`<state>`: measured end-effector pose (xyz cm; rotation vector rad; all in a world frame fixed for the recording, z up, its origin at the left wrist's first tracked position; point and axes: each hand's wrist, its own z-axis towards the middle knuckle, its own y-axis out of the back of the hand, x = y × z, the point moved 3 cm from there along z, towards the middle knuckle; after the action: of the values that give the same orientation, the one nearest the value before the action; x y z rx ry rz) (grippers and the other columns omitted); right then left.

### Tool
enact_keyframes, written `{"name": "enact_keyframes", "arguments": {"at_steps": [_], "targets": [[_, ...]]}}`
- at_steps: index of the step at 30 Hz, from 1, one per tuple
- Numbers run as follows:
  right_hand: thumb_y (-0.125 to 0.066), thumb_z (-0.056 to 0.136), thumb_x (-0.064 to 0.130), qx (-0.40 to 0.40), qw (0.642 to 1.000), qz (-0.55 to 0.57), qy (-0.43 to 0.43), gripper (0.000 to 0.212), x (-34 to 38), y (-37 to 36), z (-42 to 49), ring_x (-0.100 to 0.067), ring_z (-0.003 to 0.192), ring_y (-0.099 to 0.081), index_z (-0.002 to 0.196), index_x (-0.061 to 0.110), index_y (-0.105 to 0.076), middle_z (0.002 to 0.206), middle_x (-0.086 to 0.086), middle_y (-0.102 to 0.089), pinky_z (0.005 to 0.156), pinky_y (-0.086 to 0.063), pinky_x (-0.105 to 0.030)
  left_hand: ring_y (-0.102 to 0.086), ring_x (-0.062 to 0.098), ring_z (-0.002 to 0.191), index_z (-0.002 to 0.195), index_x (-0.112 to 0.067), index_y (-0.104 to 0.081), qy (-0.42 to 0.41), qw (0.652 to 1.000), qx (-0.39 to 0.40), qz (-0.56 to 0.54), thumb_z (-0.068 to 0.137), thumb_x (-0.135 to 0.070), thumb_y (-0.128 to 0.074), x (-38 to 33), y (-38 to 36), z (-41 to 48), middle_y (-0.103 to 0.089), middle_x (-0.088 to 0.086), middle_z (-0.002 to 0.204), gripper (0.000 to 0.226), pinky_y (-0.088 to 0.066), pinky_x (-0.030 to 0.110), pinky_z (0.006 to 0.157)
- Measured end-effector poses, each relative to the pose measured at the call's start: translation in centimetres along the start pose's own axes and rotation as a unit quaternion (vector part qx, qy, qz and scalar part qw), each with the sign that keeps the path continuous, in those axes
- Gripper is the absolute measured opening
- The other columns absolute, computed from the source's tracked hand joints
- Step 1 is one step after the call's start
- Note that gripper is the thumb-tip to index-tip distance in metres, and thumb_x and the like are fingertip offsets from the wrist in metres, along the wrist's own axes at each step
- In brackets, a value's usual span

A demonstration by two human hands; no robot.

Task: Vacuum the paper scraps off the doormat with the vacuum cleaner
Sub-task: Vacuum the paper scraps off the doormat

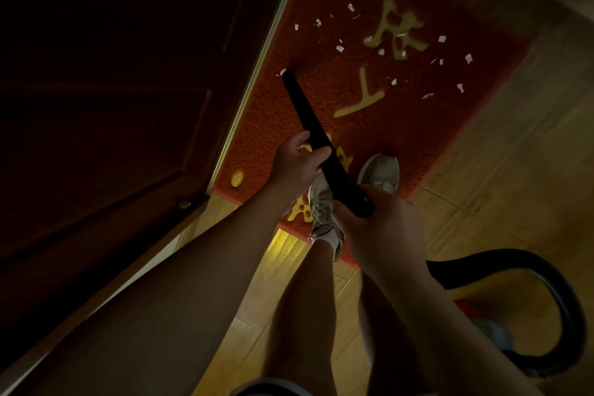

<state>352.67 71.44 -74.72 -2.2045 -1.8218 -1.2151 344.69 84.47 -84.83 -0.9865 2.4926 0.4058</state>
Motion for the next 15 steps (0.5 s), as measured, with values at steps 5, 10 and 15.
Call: {"name": "enact_keyframes", "arguments": {"at_steps": [5, 10, 15], "targets": [[-0.071, 0.087, 0.028, 0.004, 1.000, 0.007, 0.000, 0.036, 0.1, -0.4, 0.0, -0.011, 0.036, -0.041, 0.059, 0.018, -0.052, 0.041, 0.005, -0.043, 0.036, -0.026, -0.018, -0.067, 0.018, 0.111, 0.134, -0.008, -0.060, -0.002, 1.000, -0.003, -0.006, 0.098, -0.010, -0.063, -0.1, 0.3, 0.1, -0.060, 0.006, 0.132, 0.036, -0.057, 0.017, 0.081], [-0.071, 0.087, 0.030, -0.002, 1.000, -0.002, 0.010, 0.037, 0.4, -0.7, 0.0, -0.011, 0.037, -0.043, 0.058, 0.020, -0.050, 0.042, 0.004, -0.046, 0.037, -0.025, -0.018, -0.067, 0.021, 0.113, 0.133, -0.008, -0.060, -0.004, 1.000, 0.001, -0.015, 0.098, -0.010, -0.063, 0.0, 0.8, 0.0, -0.060, 0.006, 0.131, 0.036, -0.058, 0.016, 0.077], [-0.067, 0.086, 0.037, 0.010, 1.000, -0.013, 0.004, 0.030, 0.7, -1.5, 0.2, -0.016, 0.038, -0.047, 0.066, 0.019, -0.056, 0.049, 0.000, -0.055, 0.039, -0.034, -0.031, -0.068, 0.027, 0.112, 0.124, -0.009, -0.064, -0.003, 1.000, -0.002, -0.018, 0.097, -0.009, -0.063, 0.1, 1.6, 0.3, -0.060, 0.012, 0.132, 0.027, -0.060, 0.034, 0.092]]}}
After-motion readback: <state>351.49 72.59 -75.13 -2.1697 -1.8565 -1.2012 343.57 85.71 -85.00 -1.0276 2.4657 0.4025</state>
